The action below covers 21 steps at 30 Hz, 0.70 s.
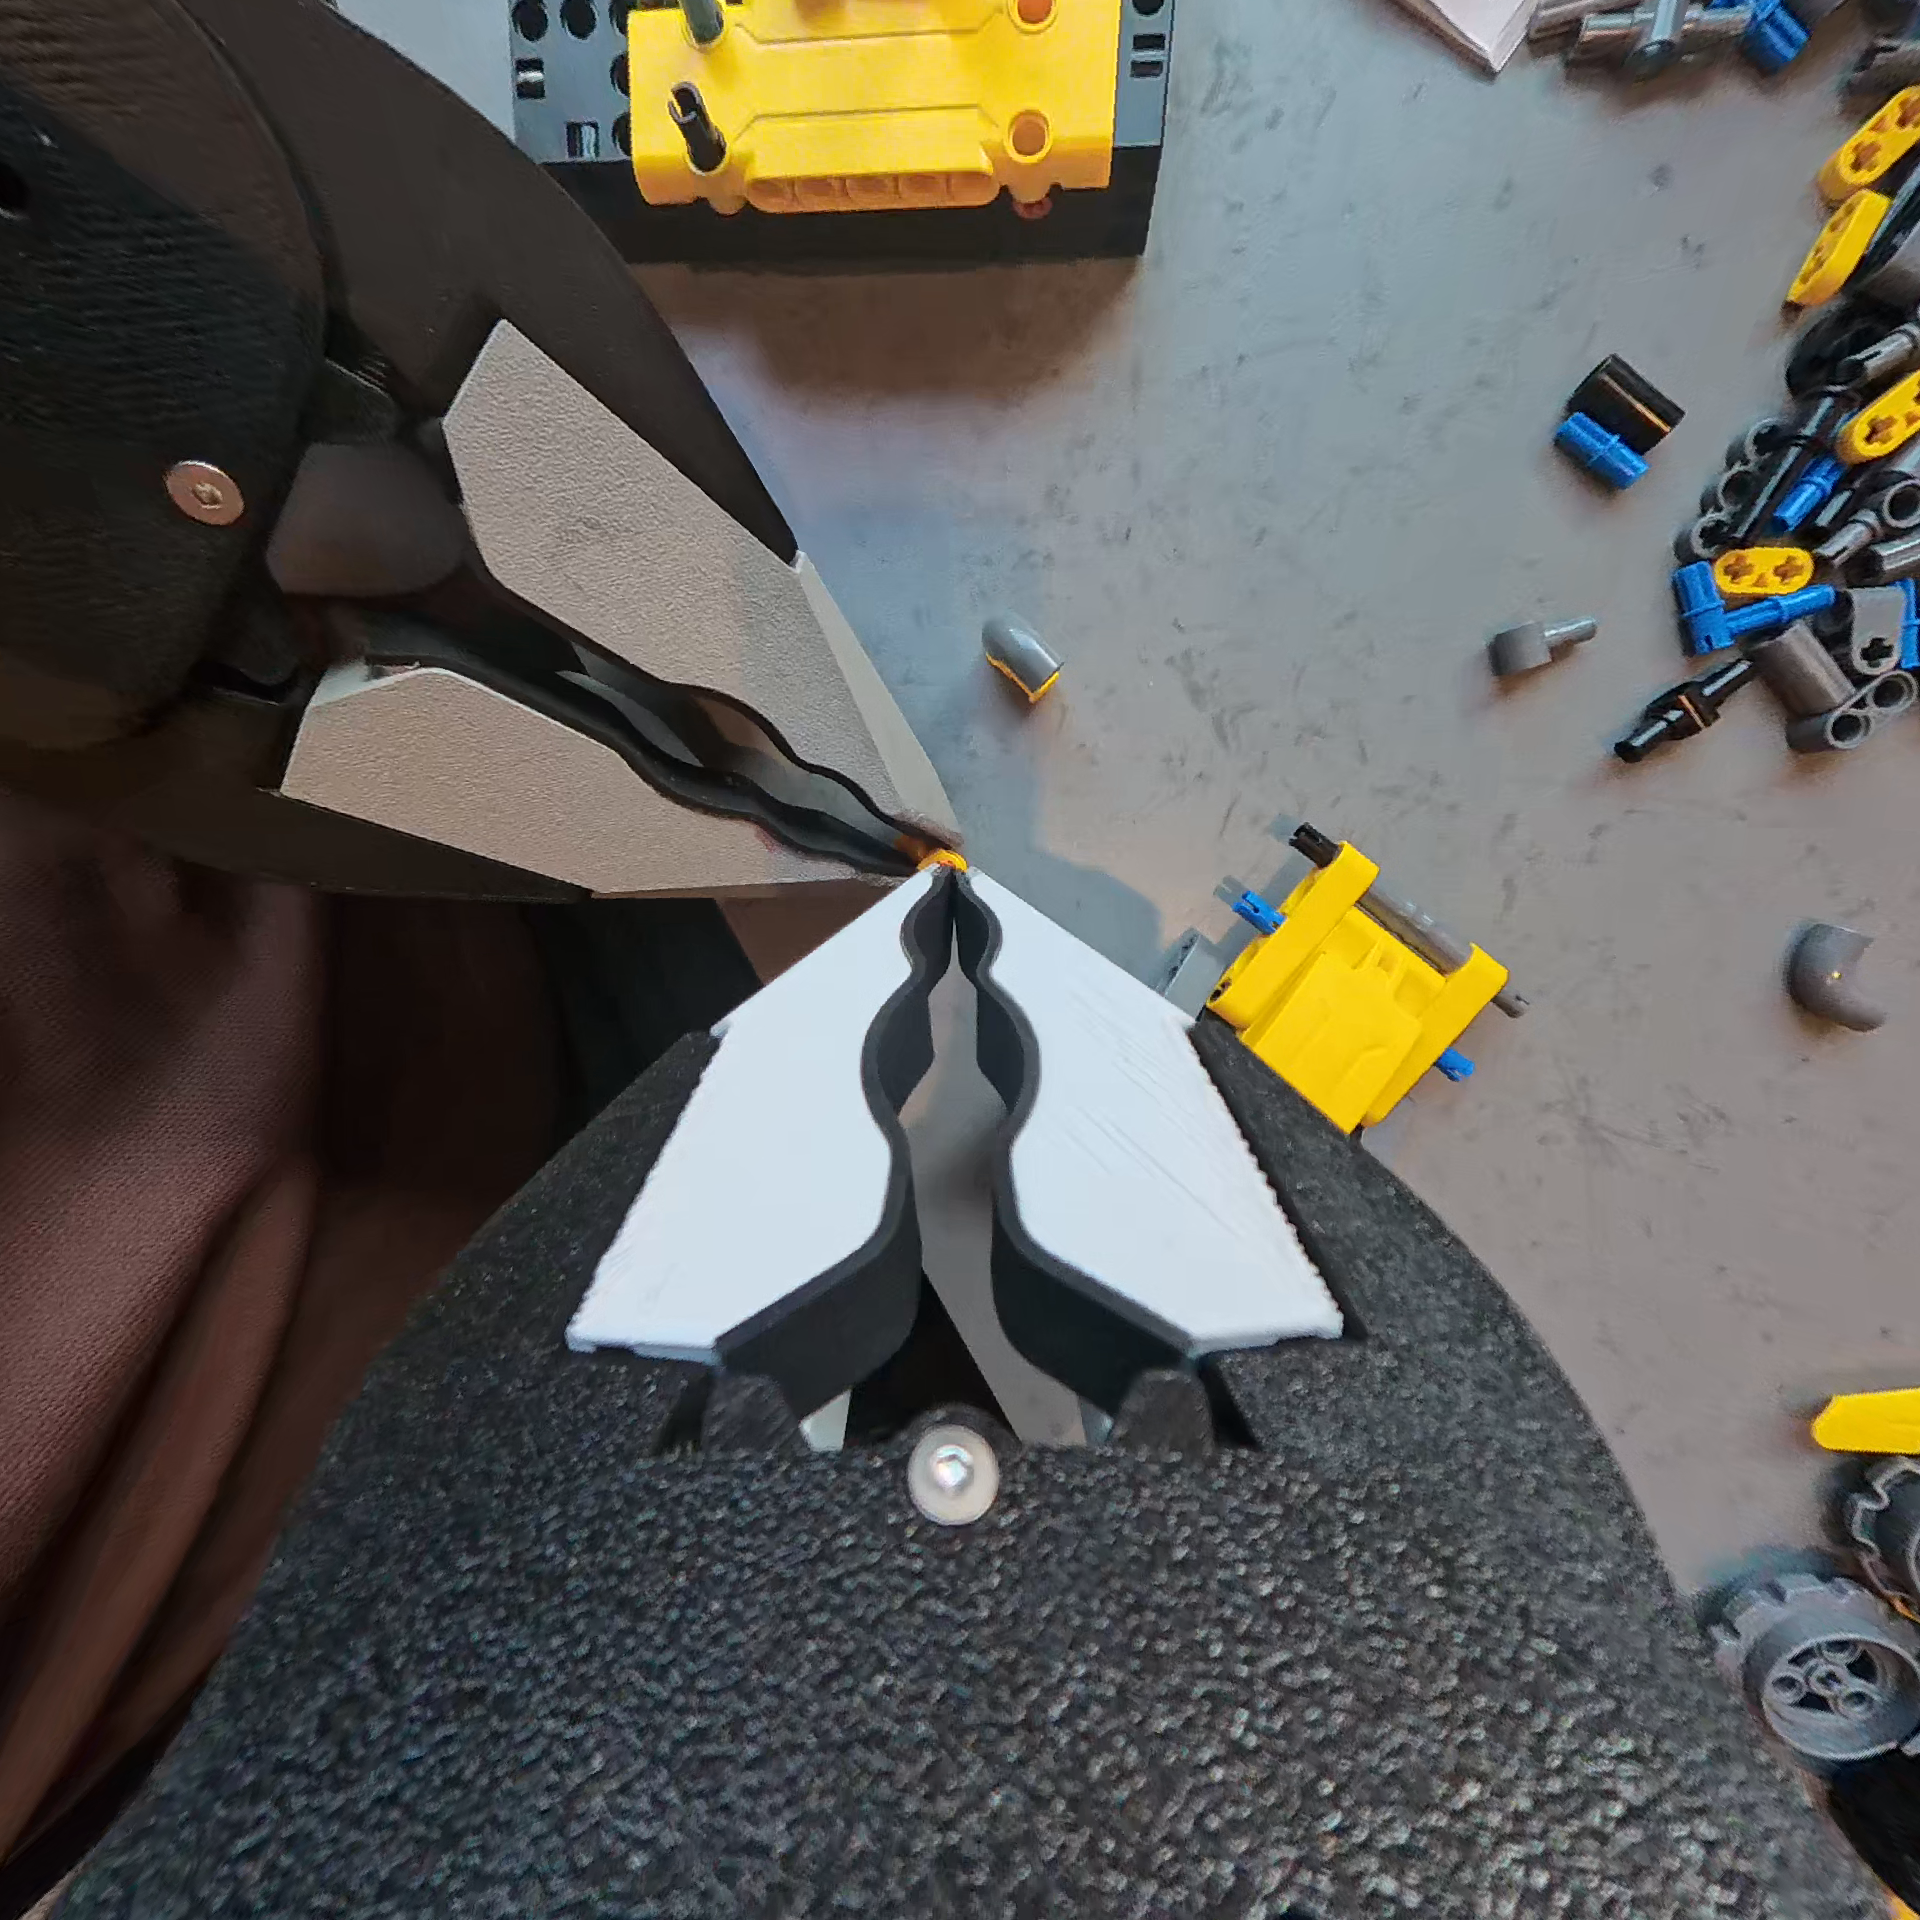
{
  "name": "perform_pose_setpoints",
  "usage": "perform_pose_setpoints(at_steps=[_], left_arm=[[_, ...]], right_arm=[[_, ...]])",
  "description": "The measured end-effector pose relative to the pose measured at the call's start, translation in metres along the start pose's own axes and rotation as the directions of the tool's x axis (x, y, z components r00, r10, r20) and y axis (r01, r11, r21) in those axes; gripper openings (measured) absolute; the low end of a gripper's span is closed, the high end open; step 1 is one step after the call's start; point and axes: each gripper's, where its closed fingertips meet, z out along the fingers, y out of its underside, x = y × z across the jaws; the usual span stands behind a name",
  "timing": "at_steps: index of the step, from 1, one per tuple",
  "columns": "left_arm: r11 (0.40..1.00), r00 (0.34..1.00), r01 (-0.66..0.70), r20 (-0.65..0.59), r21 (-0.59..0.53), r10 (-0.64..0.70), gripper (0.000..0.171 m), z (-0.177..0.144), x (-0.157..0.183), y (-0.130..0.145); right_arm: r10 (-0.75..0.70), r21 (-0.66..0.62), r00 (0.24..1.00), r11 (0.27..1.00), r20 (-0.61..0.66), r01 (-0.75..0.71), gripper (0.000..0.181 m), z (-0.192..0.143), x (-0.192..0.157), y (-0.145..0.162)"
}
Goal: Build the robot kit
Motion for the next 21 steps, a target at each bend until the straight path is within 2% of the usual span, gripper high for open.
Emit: perform_pose_setpoints(at_steps=[13,18,21], left_arm=[[1.0,1.0,-0.005,0.007,-0.001,0.005,0.004,-0.0001,-0.0001,0.0003],[1.0,1.0,-0.004,0.009,-0.001,0.004,0.004,-0.0001,-0.0004,0.0006],[1.0,1.0,-0.003,0.016,0.001,0.003,0.004,-0.0006,-0.0017,0.0007]], right_arm=[[-0.06,-0.143,0.998,0.988,-0.017,0.056,0.0,0.0018,-0.0009,0.0002],[-0.078,-0.159,0.997,0.985,-0.027,0.073,0.0,0.0025,-0.0006,-0.001],[-0.053,-0.118,0.998,0.992,-0.028,0.049,0.0,0.0042,0.0011,-0.005]])
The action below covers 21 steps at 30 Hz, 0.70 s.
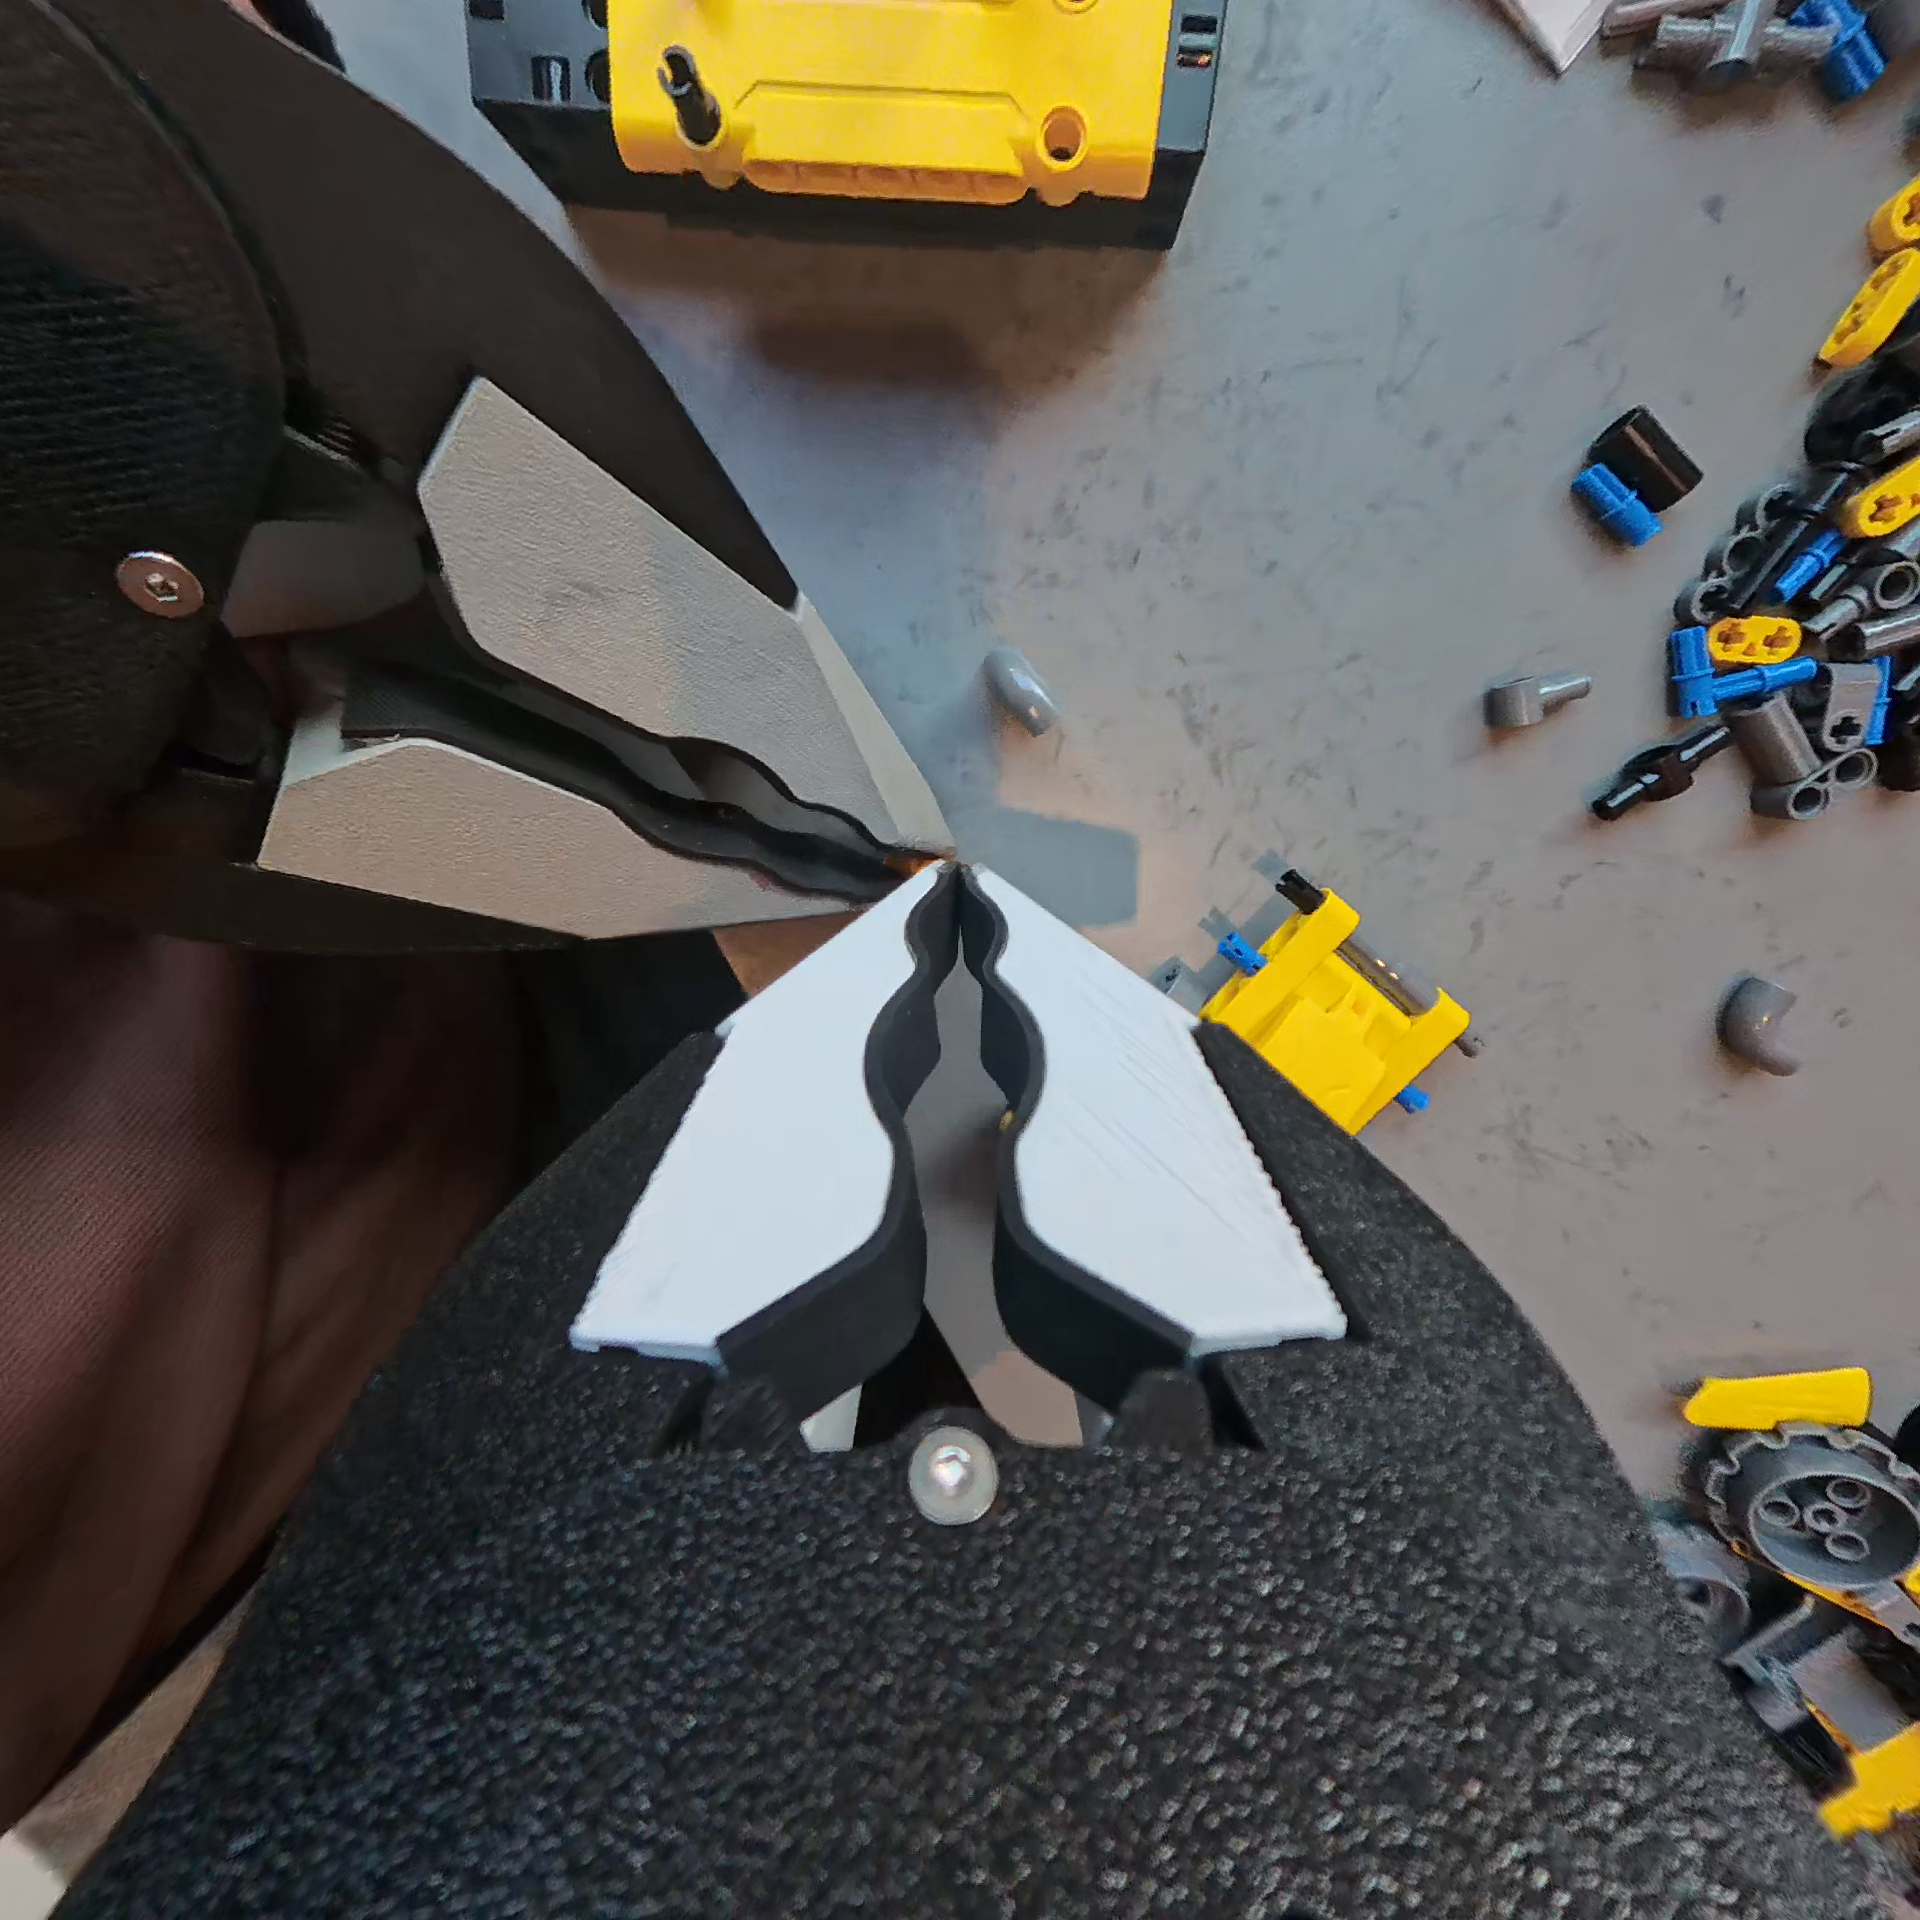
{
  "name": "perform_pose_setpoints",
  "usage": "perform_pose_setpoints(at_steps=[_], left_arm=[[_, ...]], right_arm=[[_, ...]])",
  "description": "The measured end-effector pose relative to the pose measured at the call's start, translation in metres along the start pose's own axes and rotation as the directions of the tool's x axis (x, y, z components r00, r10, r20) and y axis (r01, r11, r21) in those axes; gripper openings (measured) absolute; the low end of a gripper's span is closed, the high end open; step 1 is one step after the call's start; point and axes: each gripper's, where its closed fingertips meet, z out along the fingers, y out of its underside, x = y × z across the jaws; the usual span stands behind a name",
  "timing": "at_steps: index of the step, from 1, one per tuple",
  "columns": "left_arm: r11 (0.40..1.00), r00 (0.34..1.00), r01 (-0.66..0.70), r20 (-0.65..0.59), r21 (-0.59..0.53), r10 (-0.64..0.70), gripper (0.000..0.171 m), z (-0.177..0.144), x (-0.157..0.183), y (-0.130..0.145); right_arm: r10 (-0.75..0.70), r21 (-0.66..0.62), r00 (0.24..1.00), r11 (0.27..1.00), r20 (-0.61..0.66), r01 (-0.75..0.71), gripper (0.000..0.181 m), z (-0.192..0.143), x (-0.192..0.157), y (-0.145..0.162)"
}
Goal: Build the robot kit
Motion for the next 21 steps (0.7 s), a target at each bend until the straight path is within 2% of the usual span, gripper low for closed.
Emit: perform_pose_setpoints(at_steps=[3,7,9,12,17,21], left_arm=[[1.0,1.0,-0.002,0.004,-0.001,0.002,0.005,-0.001,-0.001,0.001],[1.0,1.0,0.001,0.015,-0.002,-0.001,0.004,-0.006,-0.005,0.005],[1.0,1.0,-0.019,-0.012,0.001,0.019,0.004,-0.008,-0.002,0.006],[0.998,0.996,-0.062,-0.058,0.008,0.063,0.003,-0.01,0.007,0.007],[0.994,0.99,-0.111,-0.091,0.007,0.111,0.004,-0.01,0.013,0.007],[0.97,0.968,-0.242,-0.072,0.002,0.241,0.004,-0.013,0.016,0.008]], right_arm=[[0.022,0.061,1.0,0.998,0.011,-0.023,0.0,0.0,-0.001,-0.001],[0.115,0.236,0.984,0.961,0.135,-0.144,0.0,-0.012,-0.006,-0.004],[0.144,0.32,0.975,0.928,0.167,-0.191,0.0,-0.021,-0.006,-0.003],[0.148,0.367,0.97,0.906,0.196,-0.212,0.002,-0.025,-0.009,0.005],[0.04,0.373,0.986,0.923,0.163,-0.098,0.02,-0.012,-0.022,0.009],[-0.082,0.37,0.989,0.929,0.121,0.032,0.026,-0.005,-0.025,0.008]])
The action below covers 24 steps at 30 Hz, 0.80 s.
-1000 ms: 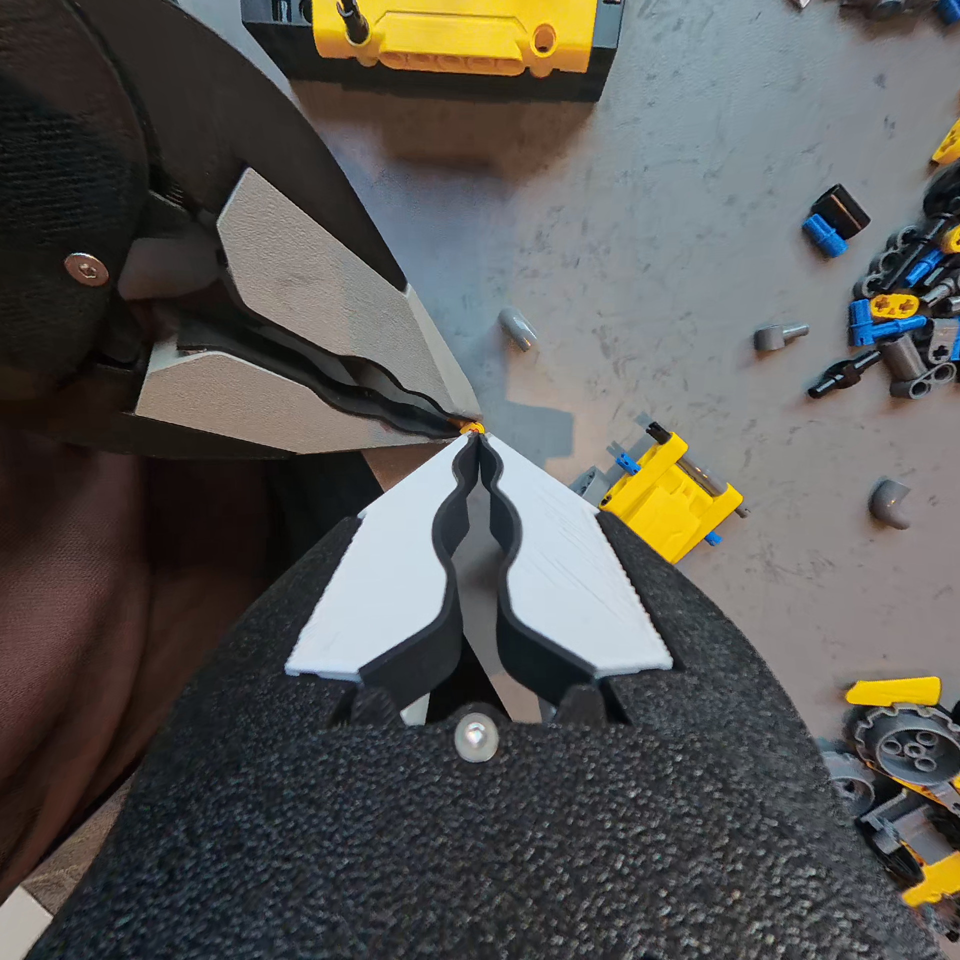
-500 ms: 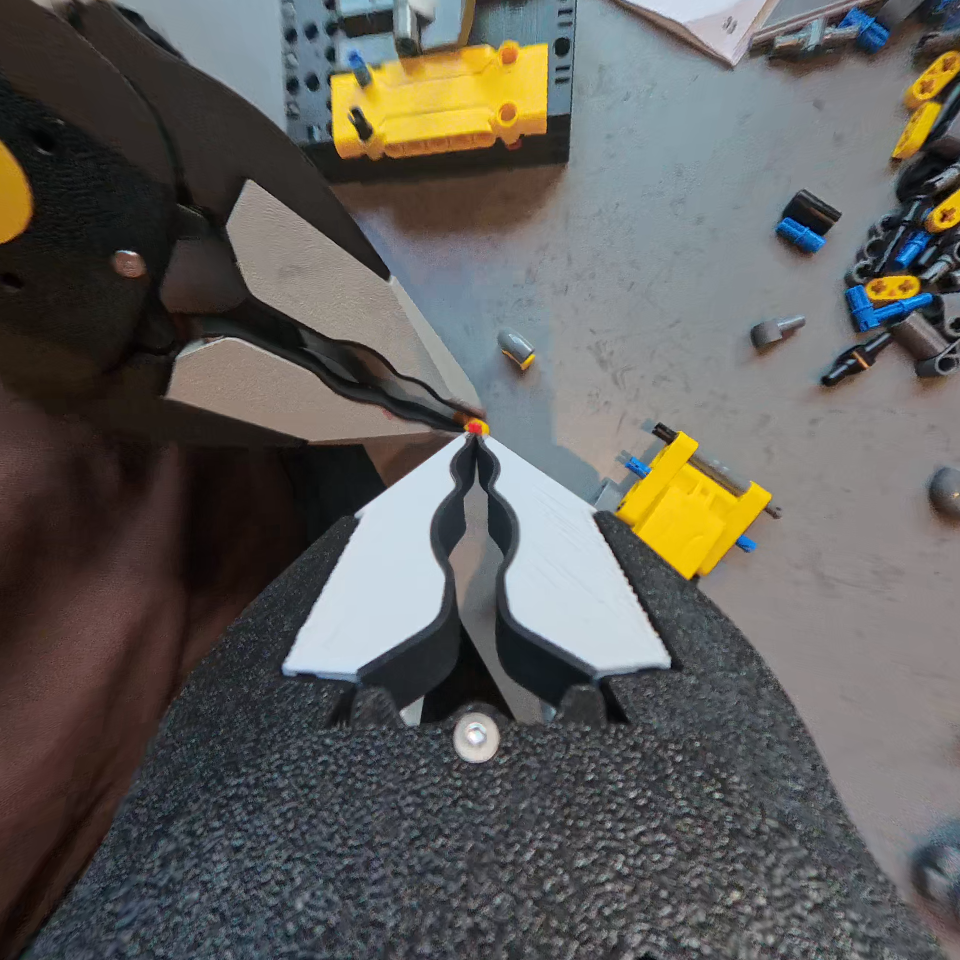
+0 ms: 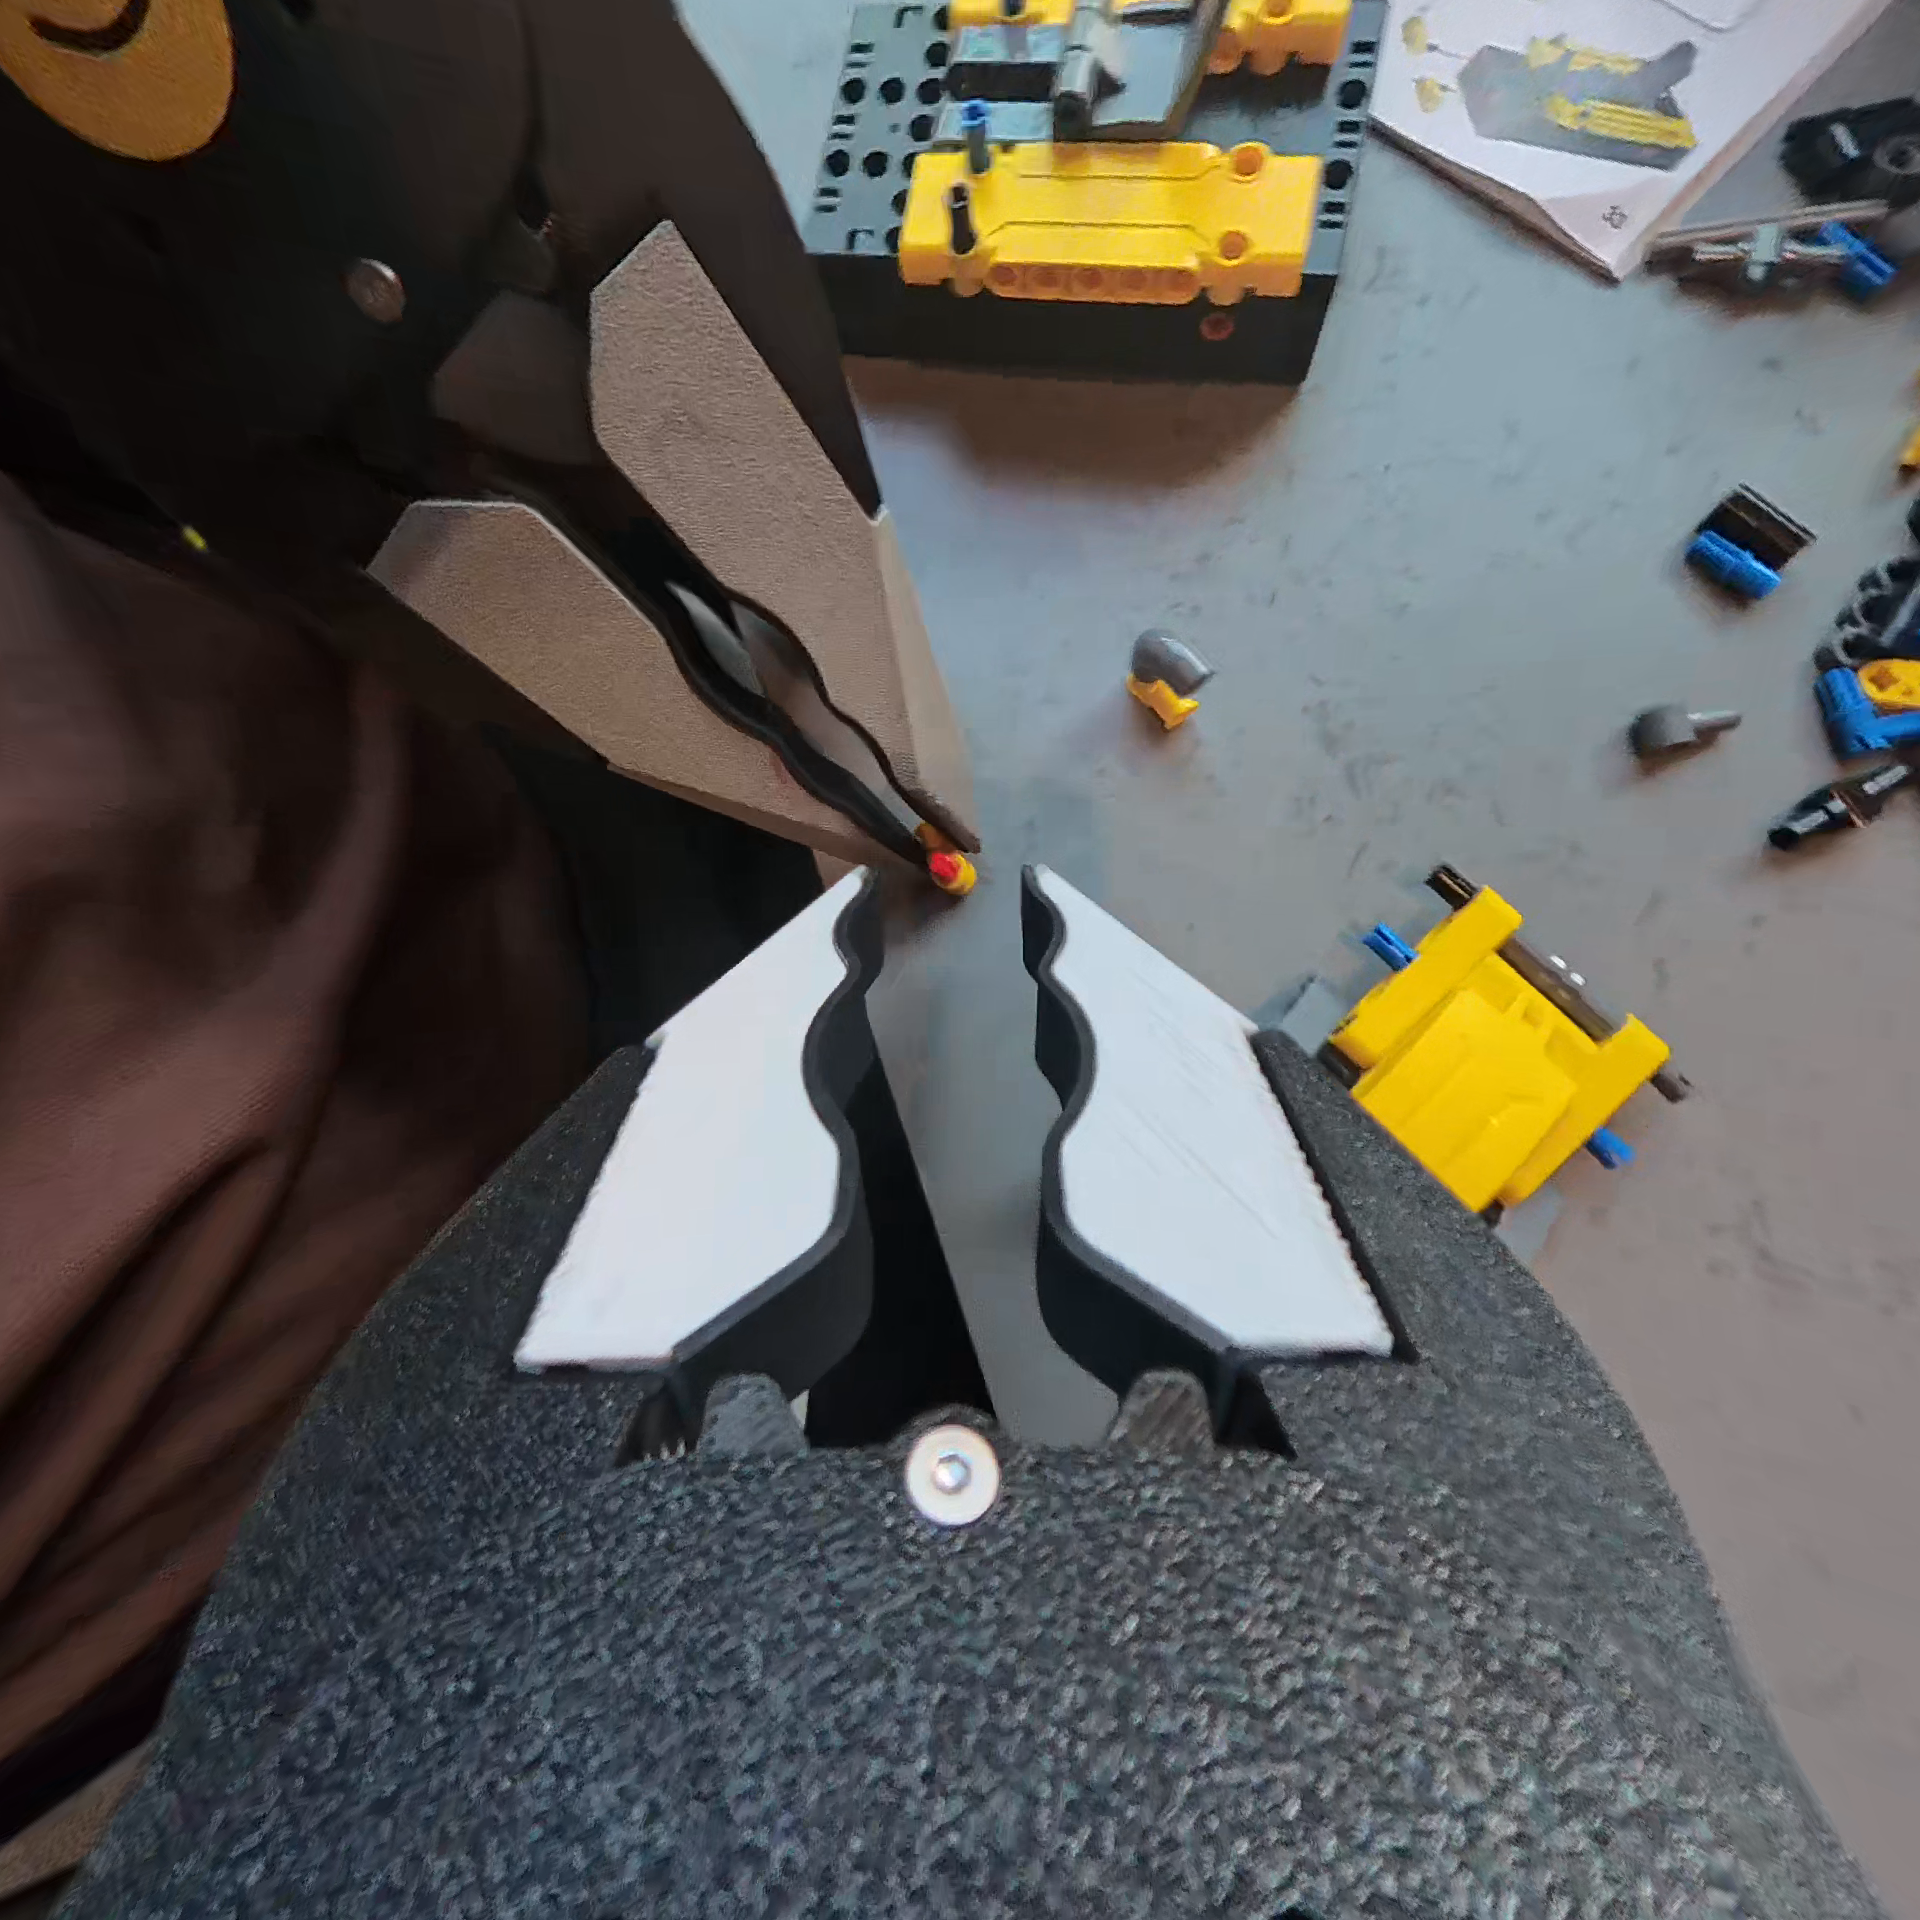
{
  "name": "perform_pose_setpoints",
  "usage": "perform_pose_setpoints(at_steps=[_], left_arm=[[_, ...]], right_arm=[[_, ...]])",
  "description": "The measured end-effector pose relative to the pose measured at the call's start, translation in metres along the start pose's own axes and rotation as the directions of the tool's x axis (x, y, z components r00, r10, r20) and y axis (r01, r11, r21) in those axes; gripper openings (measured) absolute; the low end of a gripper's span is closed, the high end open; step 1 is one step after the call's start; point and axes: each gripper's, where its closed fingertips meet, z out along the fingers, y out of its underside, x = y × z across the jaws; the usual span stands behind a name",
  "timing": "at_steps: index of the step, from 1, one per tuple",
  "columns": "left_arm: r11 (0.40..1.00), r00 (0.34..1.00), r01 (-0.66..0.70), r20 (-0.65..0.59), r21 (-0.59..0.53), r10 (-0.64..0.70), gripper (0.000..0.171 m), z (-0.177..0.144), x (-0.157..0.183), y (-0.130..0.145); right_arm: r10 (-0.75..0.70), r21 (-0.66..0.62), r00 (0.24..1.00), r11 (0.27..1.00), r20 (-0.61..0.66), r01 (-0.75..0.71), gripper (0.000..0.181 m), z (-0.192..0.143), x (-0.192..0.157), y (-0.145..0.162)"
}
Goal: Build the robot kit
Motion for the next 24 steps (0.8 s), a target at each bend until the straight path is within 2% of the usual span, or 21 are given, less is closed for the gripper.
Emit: perform_pose_setpoints(at_steps=[2,5,7,11,17,24], left_arm=[[0.999,0.999,-0.048,0.009,-0.005,0.048,0.004,-0.001,0.001,0.0],[0.999,0.999,-0.037,-0.004,-0.007,0.037,0.004,-0.001,0.001,0.0],[1.0,1.0,-0.026,-0.005,-0.005,0.026,0.004,0.0,-0.001,0.001],[1.0,0.999,-0.009,0.034,-0.013,0.009,0.021,-0.002,-0.011,0.001],[0.999,0.998,0.027,0.064,-0.039,-0.024,0.023,-0.007,-0.02,0.009],[0.997,0.996,0.077,0.056,-0.03,-0.075,0.023,-0.018,-0.012,0.017]], right_arm=[[-0.068,-0.03,0.997,0.997,0.019,0.069,0.022,0.004,-0.004,0.003],[-0.128,-0.082,0.992,0.989,-0.012,0.126,0.021,0.011,0.001,0.009],[-0.137,-0.076,0.991,0.988,0.013,0.137,0.018,0.014,-0.003,0.008],[-0.126,-0.068,0.992,0.99,0.002,0.126,0.014,0.014,-0.003,0.009],[-0.128,-0.051,0.991,0.99,0.035,0.13,0.009,0.014,-0.016,0.01],[-0.057,-0.041,0.998,0.998,-0.032,0.056,0.009,0.004,-0.009,0.01]])
